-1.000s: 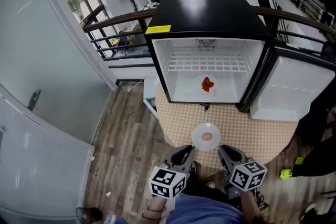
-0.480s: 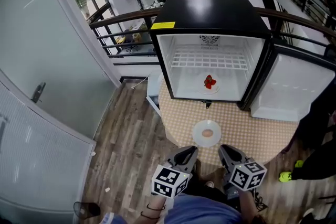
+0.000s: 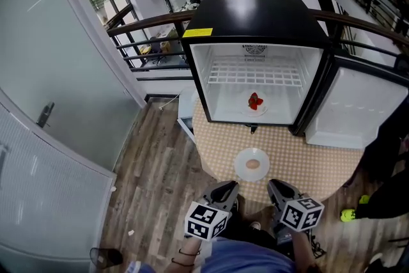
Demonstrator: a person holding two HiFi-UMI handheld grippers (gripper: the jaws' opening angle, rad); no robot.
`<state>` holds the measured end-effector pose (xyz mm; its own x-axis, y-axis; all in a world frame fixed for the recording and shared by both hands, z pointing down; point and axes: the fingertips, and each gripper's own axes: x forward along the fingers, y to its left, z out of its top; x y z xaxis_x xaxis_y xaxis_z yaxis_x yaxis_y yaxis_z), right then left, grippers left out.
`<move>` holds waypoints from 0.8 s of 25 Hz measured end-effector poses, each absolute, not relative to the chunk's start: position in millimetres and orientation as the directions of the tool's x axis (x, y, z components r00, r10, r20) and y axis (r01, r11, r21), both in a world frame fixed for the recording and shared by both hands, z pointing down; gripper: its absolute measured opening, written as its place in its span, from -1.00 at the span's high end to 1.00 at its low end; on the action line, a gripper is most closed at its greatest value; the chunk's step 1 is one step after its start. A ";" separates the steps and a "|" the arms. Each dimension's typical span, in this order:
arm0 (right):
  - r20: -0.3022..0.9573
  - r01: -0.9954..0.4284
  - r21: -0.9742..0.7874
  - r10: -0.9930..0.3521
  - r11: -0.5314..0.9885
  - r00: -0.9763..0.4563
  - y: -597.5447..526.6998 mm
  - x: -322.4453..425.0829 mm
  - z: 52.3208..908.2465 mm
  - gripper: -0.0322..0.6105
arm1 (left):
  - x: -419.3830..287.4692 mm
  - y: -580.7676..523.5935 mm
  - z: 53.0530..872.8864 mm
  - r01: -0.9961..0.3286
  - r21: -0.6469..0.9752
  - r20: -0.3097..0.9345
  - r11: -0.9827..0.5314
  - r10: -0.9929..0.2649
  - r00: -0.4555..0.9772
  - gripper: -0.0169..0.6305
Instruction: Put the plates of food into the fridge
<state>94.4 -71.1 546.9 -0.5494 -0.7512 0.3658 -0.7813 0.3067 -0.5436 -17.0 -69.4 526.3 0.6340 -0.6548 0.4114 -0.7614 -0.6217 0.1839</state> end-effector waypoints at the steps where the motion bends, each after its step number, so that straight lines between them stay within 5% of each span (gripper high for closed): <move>1: 0.379 -0.789 -0.532 -0.746 0.308 -0.547 -73.9 95.0 552.1 0.77 | -18.5 -73.1 532.9 -0.761 0.181 0.419 -0.623 -0.651 0.633 0.87; 20: 0.617 -0.831 -0.539 -0.607 0.139 -0.502 -141.6 121.0 690.6 0.67 | -26.5 -153.1 683.9 -0.726 0.253 0.708 -0.639 -0.390 0.589 0.82</move>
